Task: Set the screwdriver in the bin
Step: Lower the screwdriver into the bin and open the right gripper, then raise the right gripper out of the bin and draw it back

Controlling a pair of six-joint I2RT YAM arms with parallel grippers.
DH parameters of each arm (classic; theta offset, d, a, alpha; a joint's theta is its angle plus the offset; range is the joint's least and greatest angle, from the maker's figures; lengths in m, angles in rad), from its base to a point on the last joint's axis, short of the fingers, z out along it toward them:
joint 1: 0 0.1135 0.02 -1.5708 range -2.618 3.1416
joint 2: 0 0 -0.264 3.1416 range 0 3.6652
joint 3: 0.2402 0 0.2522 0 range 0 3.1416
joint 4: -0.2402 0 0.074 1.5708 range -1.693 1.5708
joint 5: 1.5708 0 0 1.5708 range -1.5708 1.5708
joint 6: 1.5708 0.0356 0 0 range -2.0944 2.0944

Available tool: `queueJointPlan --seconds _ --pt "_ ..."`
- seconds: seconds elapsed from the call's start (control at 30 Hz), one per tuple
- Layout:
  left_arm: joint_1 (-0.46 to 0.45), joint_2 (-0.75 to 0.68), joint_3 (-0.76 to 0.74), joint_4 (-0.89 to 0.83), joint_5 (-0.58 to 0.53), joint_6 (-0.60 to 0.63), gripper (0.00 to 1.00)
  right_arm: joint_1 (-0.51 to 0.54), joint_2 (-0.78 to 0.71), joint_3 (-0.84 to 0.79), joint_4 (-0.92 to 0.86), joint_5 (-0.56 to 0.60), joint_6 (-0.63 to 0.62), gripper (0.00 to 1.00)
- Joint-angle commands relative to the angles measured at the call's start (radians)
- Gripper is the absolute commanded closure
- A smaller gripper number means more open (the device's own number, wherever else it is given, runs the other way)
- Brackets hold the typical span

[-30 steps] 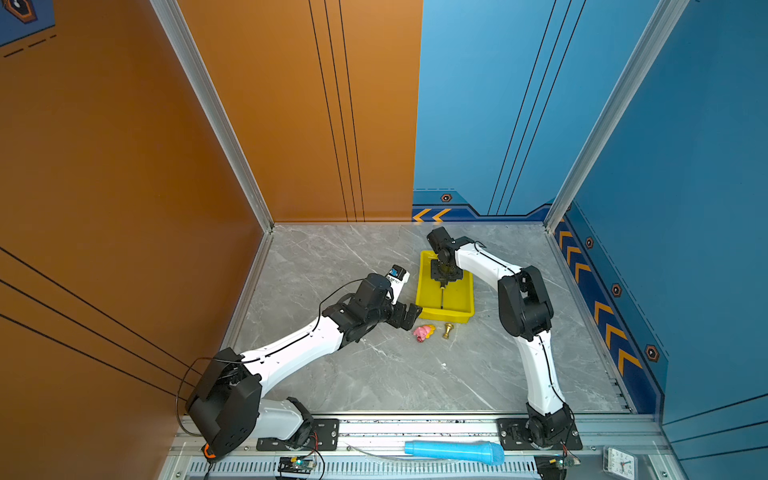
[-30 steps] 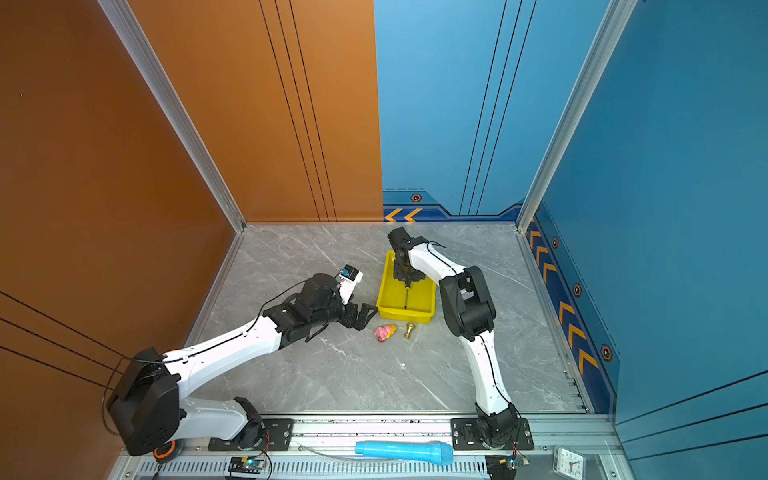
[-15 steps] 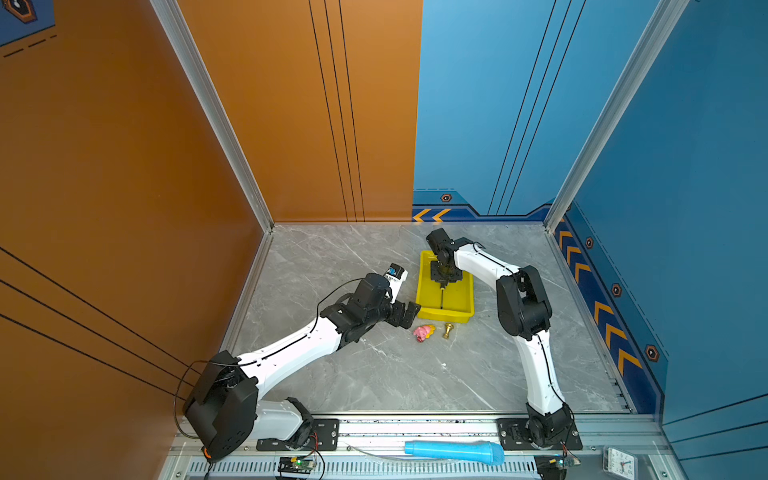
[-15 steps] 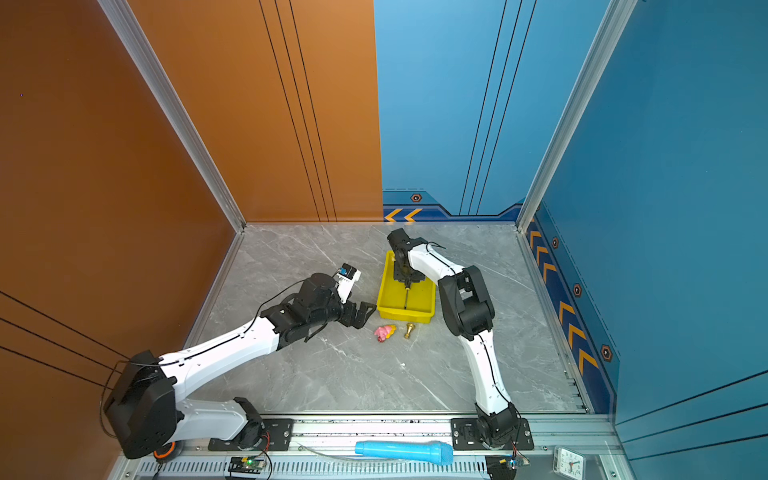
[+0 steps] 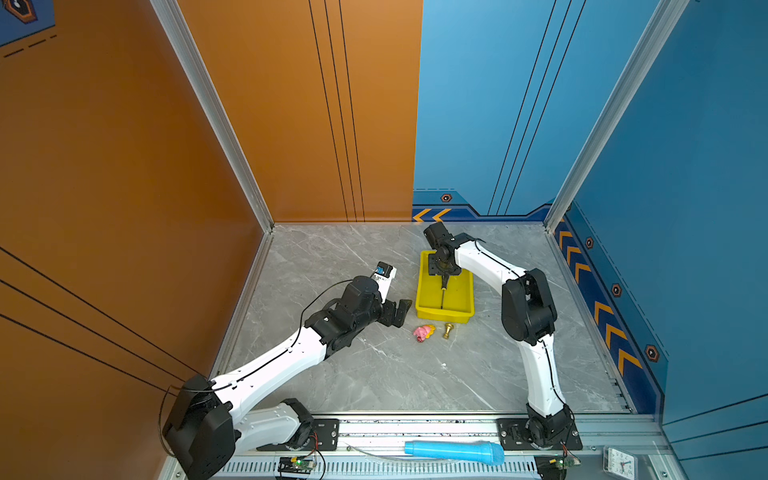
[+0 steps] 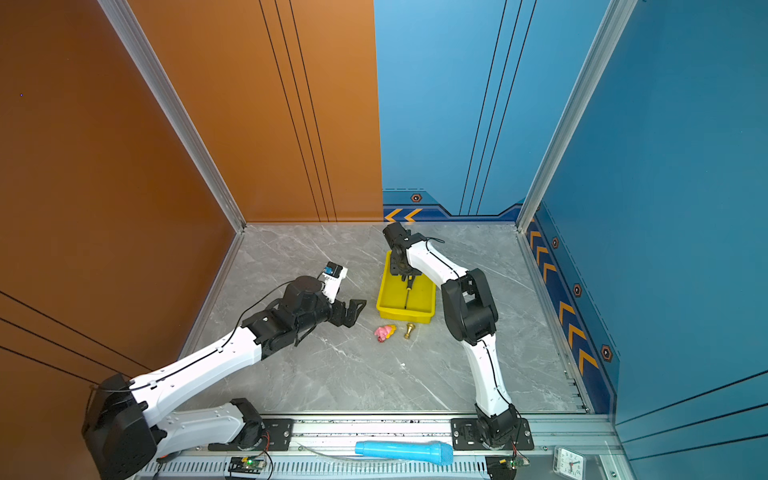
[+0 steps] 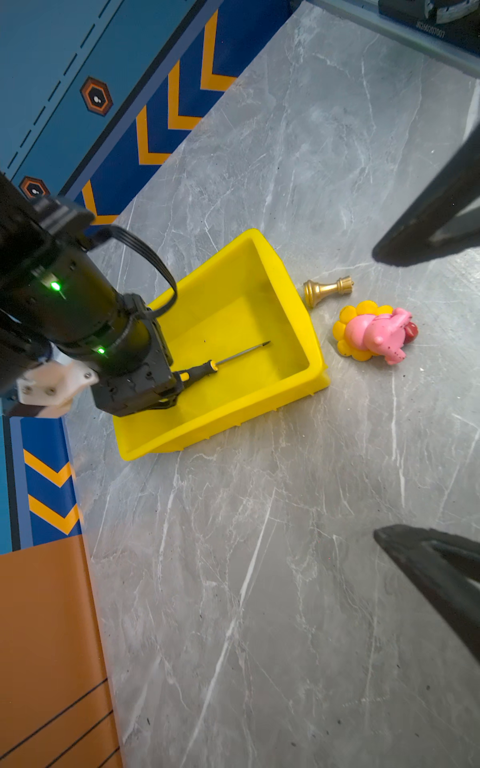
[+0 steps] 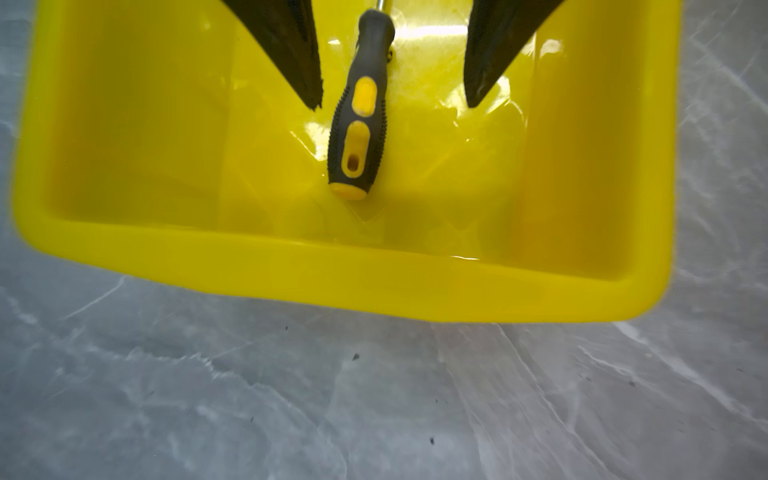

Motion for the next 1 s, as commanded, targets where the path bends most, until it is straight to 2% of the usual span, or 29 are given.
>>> queueJointPlan --seconds 0.0,0.2,0.43,0.6,0.73,0.97 --pt "0.031 -0.072 -0.056 -0.043 -0.078 -0.018 0.02 0.02 -0.149 -0.025 0.0 0.072 -0.017 0.41" --pt "0.124 -0.162 -0.09 -0.209 -0.206 -0.114 0.02 0.062 -0.317 -0.138 -0.031 0.154 -0.013 0.37" --pt "0.245 -0.274 -0.183 -0.295 -0.235 -0.16 0.02 0.139 -0.587 -0.327 -0.042 0.277 -0.001 0.31" --pt "0.262 -0.402 -0.244 -0.343 -0.419 -0.214 0.02 0.156 -0.761 -0.478 -0.042 0.331 -0.016 0.29" --pt "0.284 -0.511 -0.3 -0.318 -0.439 -0.181 0.02 0.135 -0.895 -0.612 -0.028 0.348 -0.025 0.28" --pt "0.304 -0.594 -0.323 -0.324 -0.372 -0.036 0.02 0.087 -1.09 -0.776 0.039 0.318 -0.09 0.22"
